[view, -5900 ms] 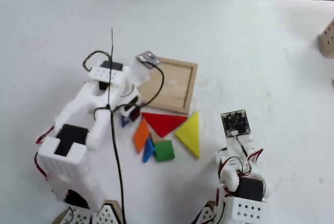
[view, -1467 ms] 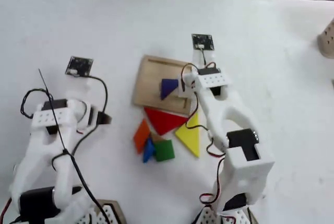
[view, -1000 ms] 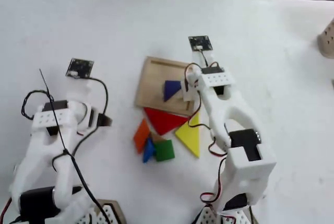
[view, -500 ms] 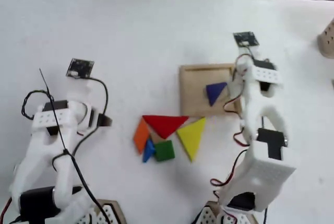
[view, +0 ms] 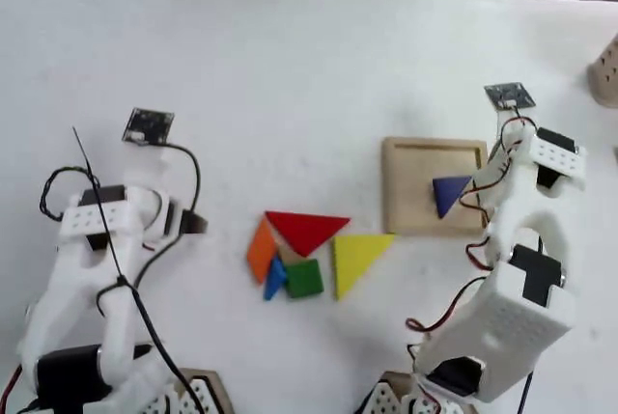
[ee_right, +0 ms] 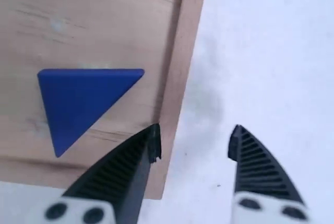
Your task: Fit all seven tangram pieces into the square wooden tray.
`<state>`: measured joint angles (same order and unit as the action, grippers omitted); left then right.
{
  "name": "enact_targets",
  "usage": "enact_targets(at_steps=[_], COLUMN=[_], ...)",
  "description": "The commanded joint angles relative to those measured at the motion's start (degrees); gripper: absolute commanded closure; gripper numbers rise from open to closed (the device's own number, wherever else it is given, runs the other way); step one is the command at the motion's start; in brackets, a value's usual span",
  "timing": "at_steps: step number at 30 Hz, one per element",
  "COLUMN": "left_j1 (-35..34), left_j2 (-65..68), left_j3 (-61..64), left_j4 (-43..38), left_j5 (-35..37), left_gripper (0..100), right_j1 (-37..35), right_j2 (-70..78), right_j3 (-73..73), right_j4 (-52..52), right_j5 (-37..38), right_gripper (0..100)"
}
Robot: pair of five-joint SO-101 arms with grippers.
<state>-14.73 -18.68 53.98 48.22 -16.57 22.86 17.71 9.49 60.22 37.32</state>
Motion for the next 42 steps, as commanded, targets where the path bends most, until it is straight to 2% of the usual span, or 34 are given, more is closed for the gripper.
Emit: enact_targets(at_steps=[1,4,9,14,17,23,25,30,33,36,42], left_j1=[1.10,1.10,1.10,1.10,1.10,1.10,1.10,1.10,1.19,2.07,4.97], left_j2=[-0.31,-0.31,-0.31,-0.31,-0.31,-0.22,-0.13,-0.13,-0.13,-0.13,-0.22], left_j3=[-0.44,-0.44,-0.44,-0.53,-0.53,-1.23,-1.32,-1.05,-1.05,-1.05,-0.26], left_j4=[-1.23,-1.23,-1.23,-1.23,-1.23,-2.11,-2.11,-3.25,-3.25,-3.25,-3.34], left_j5=[0.26,0.26,0.26,0.26,0.26,0.26,0.26,0.26,0.26,0.26,0.18], left_gripper=[66,66,66,66,68,92,96,97,97,97,98], right_j1=[0.40,-0.13,-3.03,-4.88,-5.14,-5.14,-5.58,-7.08,-8.84,-9.27,-11.21], right_j2=[-2.42,-4.00,-6.02,-9.27,-10.33,-11.82,-11.82,-12.18,-14.90,-17.80,-20.70], right_j3=[-3.34,-6.59,-9.41,-7.91,-2.73,7.65,8.62,8.00,6.59,8.97,24.97], right_j4=[4.70,9.19,18.59,21.41,17.89,6.64,5.41,5.85,8.66,8.57,-7.34], right_j5=[-2.11,-5.19,-6.24,-11.78,-12.75,-13.19,-14.59,-19.08,-24.79,-25.93,-25.58], right_gripper=[79.7,86.2,98.8,98.1,98.1,98.1,98.1,98.1,98.1,98.1,98.1])
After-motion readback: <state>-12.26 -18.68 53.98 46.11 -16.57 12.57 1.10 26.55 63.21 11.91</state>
